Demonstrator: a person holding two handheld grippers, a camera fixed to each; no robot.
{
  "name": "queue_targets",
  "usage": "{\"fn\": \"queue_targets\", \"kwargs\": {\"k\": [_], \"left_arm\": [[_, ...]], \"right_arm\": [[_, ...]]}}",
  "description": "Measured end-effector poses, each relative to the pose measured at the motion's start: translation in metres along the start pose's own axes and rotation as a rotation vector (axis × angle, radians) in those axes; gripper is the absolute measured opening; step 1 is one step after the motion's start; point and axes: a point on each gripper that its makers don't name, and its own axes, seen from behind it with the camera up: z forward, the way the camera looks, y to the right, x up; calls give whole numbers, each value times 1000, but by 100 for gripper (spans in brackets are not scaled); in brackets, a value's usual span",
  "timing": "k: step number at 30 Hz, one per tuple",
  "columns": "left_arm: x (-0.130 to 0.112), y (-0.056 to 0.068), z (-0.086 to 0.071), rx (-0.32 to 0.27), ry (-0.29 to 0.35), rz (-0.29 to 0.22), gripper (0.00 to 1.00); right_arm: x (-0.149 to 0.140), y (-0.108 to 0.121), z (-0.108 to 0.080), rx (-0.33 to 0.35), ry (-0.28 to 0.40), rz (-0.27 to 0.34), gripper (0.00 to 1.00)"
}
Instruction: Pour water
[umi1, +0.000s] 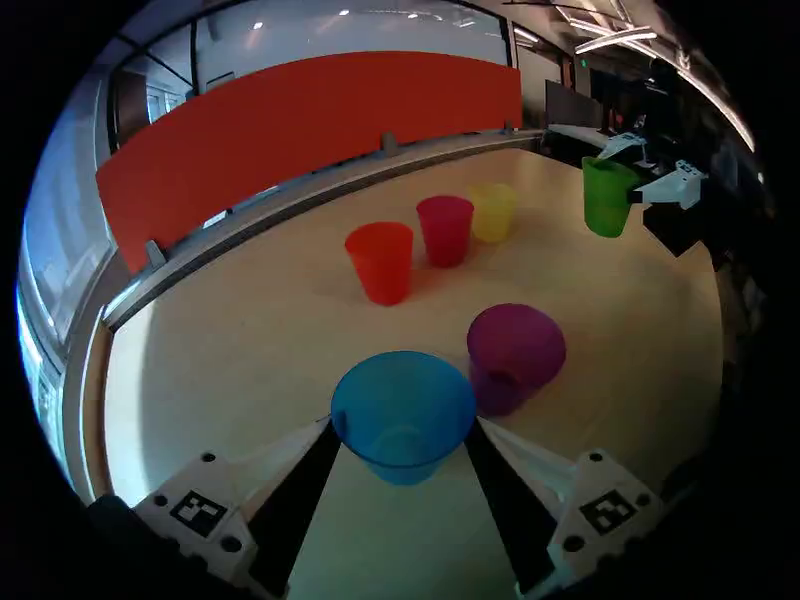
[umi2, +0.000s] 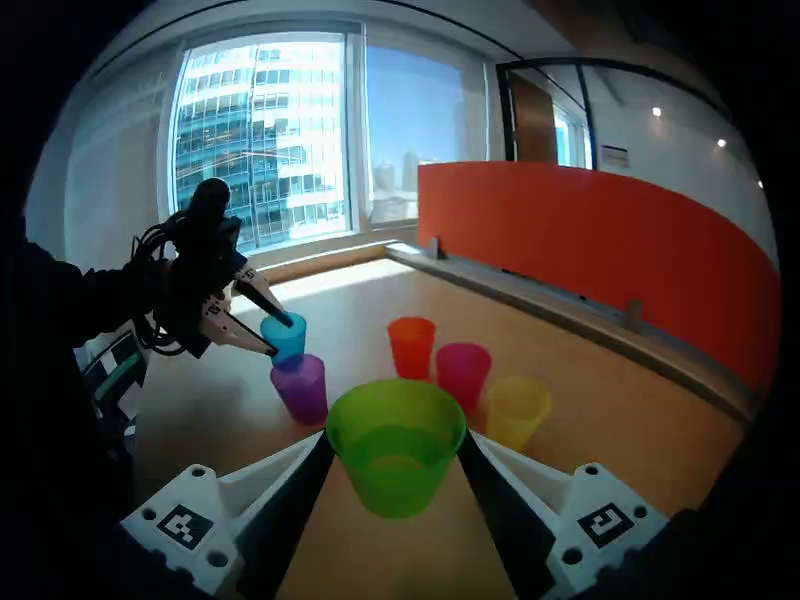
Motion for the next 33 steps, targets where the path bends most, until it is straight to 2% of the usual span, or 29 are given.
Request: {"fn": "queue_targets", "kwargs": {"k": [5,14,28,33], "left_arm": [[-7,3,7,-12,-2,-18,86],[-13,4,10,-25,6,-41,86],[-26,5,5,-36,1,-68,86],[-31,6,3,-37,-10,-68,93]], "right_arm": [[-5,0,0,-2,-10,1,91],[-9,3,4,-9,-17,10,91],[-18,1,8,-14,-33,9,91],[-20,1,10,-17,-35,8,91]]}}
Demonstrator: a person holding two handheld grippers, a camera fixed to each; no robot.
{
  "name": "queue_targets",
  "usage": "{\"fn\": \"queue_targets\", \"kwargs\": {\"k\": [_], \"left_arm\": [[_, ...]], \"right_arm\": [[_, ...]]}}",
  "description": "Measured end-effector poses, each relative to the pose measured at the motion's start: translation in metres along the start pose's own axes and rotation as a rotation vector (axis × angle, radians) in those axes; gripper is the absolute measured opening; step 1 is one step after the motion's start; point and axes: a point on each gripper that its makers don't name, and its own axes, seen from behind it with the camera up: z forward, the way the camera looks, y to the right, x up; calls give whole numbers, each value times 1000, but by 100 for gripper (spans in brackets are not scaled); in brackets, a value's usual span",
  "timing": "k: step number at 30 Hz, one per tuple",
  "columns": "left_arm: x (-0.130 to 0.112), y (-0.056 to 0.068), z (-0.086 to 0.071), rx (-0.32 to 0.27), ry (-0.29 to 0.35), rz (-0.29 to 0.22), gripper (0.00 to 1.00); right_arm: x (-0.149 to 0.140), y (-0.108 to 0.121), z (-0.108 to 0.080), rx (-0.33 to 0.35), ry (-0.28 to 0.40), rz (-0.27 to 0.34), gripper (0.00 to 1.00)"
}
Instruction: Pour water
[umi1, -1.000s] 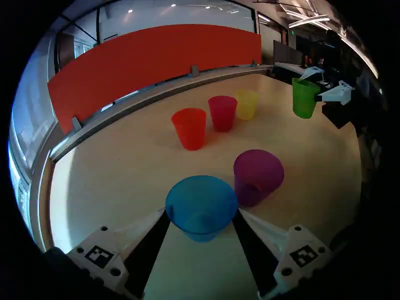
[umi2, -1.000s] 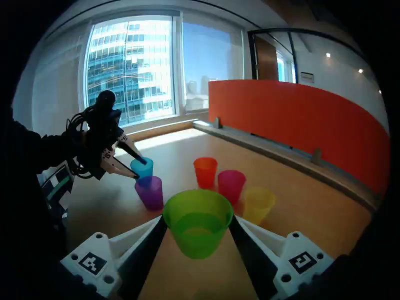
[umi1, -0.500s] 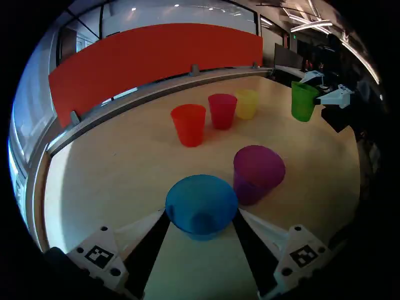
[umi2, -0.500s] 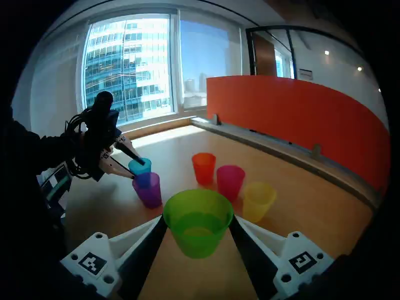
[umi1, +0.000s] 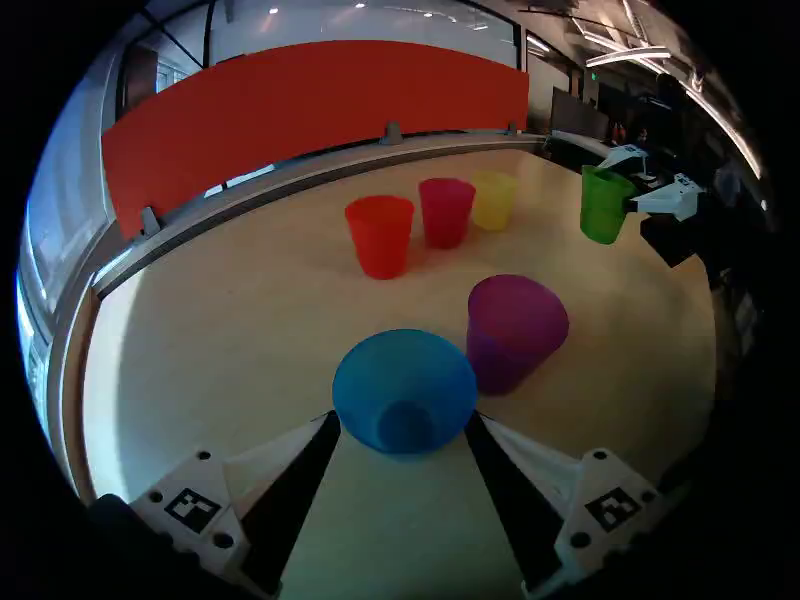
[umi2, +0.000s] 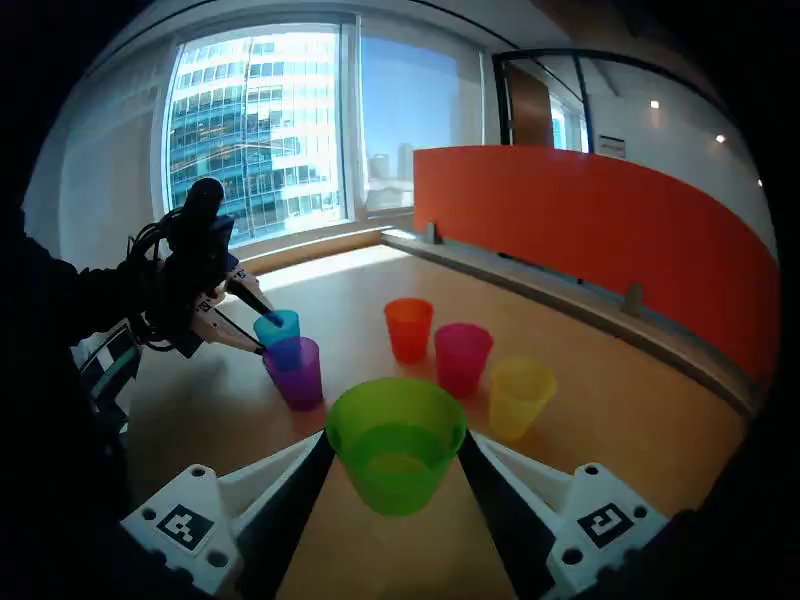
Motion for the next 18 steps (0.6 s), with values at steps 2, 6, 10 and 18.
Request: {"fn": "queue_targets", "kwargs": {"k": [2,6,10,18], "left_arm": [[-2,0,-1,3,-7,6,93],[-9,-1,-2,18,-23,23,94],[-17,2,-4,21,-38,30,94],[-25,9,-10,17,-41,20,94]], "right_arm": [[-2,0,1,-2,-1,0,91],[-7,0,3,-4,-3,2,91],[-14,2,5,-11,-9,1,91],[-30,2,12,-17,-27,1,91]]}}
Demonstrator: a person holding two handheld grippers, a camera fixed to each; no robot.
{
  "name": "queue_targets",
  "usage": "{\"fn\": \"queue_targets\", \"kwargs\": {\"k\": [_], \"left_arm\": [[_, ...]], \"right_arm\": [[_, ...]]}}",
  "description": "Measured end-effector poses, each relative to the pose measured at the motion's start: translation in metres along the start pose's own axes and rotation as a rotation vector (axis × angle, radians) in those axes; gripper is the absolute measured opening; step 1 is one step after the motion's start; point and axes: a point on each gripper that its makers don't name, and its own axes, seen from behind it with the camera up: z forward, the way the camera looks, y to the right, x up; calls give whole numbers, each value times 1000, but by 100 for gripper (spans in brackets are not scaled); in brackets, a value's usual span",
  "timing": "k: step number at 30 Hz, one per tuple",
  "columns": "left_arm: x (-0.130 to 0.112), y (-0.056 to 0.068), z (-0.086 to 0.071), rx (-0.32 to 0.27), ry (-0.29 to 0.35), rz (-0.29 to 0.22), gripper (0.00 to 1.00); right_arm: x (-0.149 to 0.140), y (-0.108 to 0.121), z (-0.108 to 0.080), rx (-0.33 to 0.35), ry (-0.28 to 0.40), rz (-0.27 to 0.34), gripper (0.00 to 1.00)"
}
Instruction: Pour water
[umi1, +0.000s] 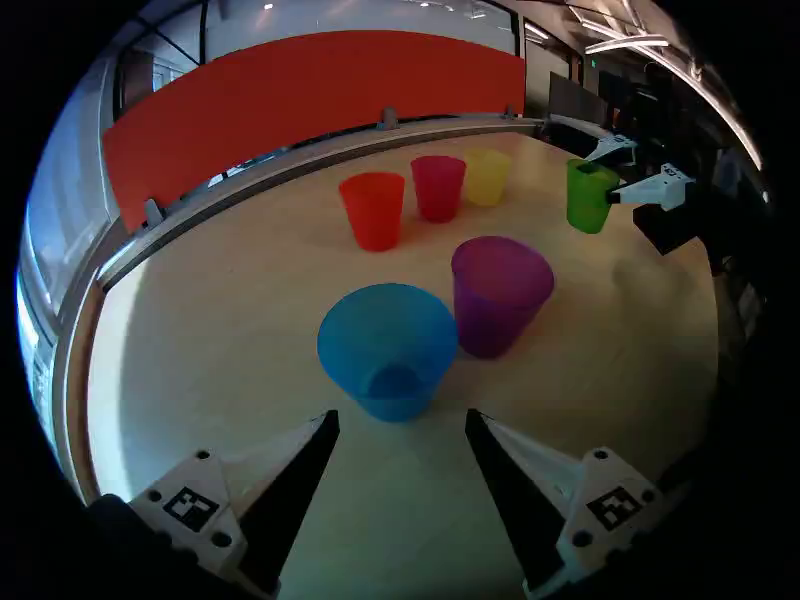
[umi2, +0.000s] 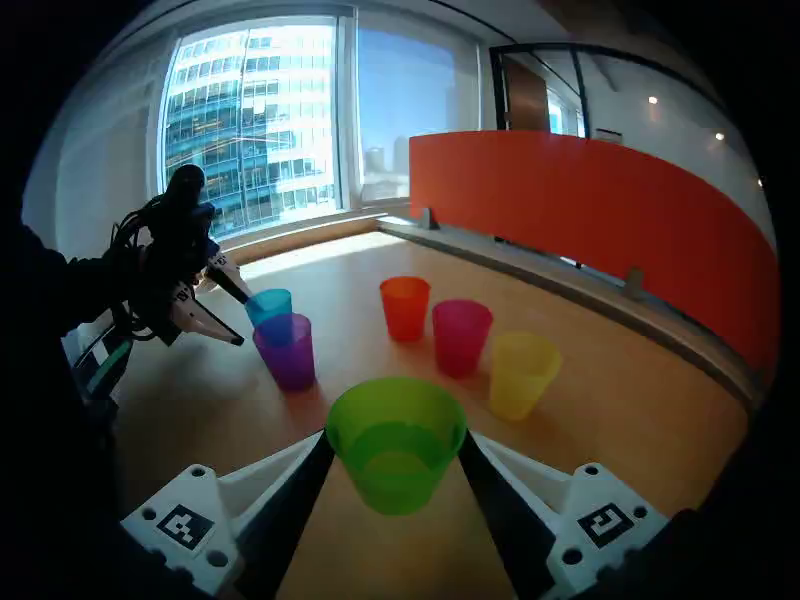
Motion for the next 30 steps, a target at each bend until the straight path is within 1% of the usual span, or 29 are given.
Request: {"fn": "queue_targets", "kwargs": {"k": [5,14,30], "left_arm": [[-3,1,-4,2,-1,0,94],[-3,8,-9,-3,7,4,94],[-6,16,-11,-22,6,-3,94]], "right_arm": [[-10,1,6,-3,-13,-1,91],[-27,0,16,-1,-36,6,91],[-37,-4,22,3,-43,5,91]]}}
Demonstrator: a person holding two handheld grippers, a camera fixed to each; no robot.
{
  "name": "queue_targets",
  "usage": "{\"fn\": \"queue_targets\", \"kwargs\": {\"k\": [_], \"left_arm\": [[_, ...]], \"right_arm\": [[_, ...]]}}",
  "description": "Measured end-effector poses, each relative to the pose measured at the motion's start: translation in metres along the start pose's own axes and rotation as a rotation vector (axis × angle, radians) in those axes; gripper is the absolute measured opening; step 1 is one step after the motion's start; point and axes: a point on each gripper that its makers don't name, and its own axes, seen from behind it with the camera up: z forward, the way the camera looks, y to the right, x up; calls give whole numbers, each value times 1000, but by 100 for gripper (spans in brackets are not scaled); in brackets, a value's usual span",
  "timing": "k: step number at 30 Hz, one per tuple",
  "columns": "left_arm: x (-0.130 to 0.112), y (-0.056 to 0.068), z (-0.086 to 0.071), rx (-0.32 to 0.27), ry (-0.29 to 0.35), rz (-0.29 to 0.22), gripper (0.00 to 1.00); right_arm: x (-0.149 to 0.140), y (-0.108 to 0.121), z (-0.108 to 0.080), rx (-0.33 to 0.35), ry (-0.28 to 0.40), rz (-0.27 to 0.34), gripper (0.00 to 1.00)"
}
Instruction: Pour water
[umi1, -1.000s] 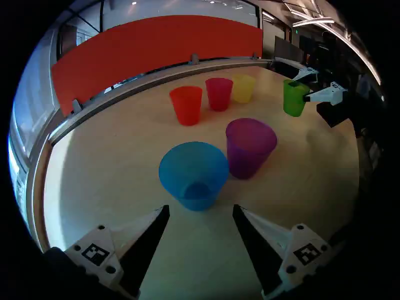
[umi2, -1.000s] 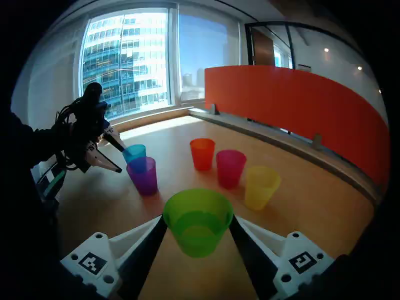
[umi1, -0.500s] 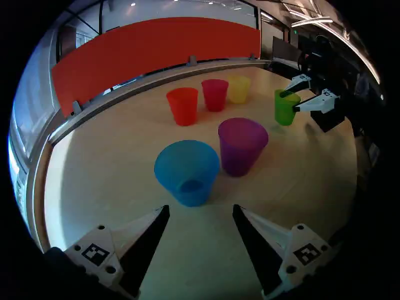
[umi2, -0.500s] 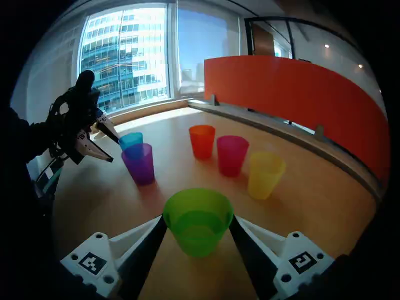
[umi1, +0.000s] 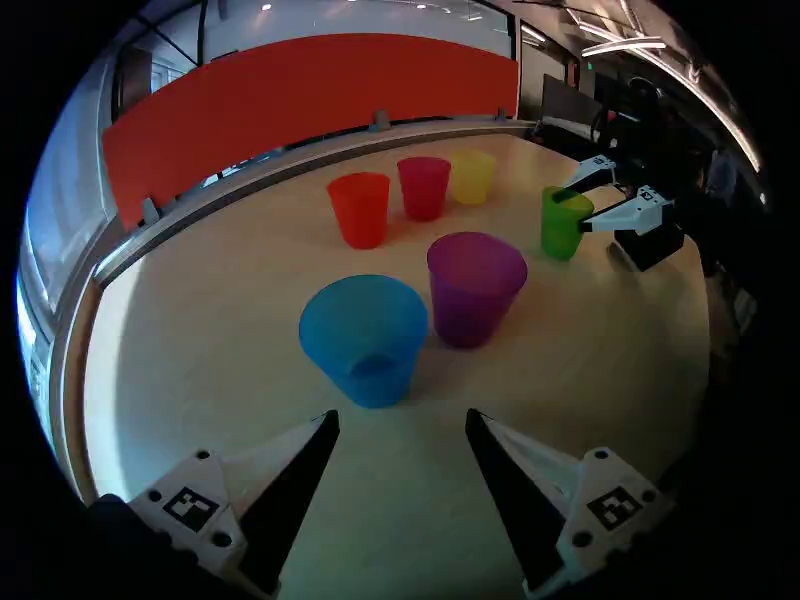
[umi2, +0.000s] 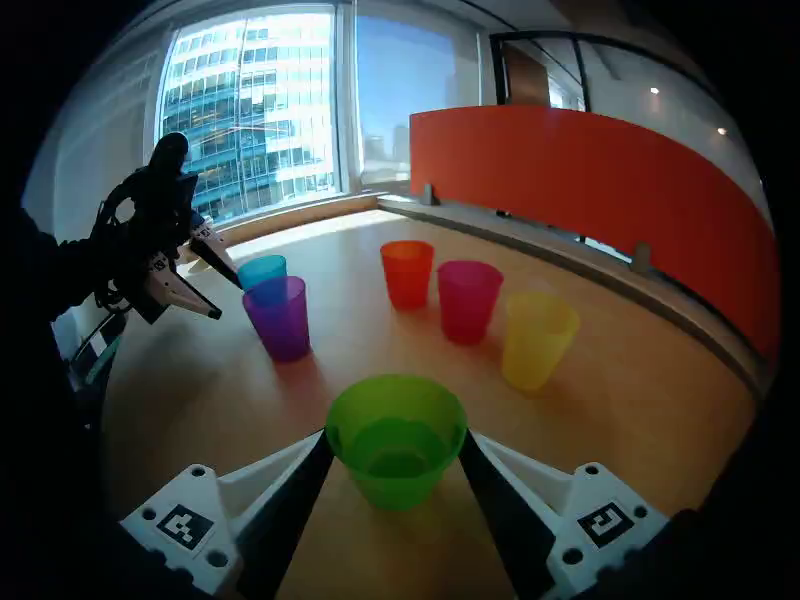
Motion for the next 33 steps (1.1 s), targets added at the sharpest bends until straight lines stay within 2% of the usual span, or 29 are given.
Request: {"fn": "queue_targets", "kwargs": {"k": [9,14,18,33], "left_arm": [[0,2,-1,-3,-3,1,94],[-2,5,-1,-3,-6,3,94],[-2,6,-3,-2,-4,6,94],[-1,9,-13,5,21,-12,94]], "right_arm": [[-4,1,-1,-6,-5,-10,93],[-6,3,-2,-22,-6,-10,100],[-7,2,-4,-21,-7,2,100],[-15,5,-27,-65,-2,6,100]]}}
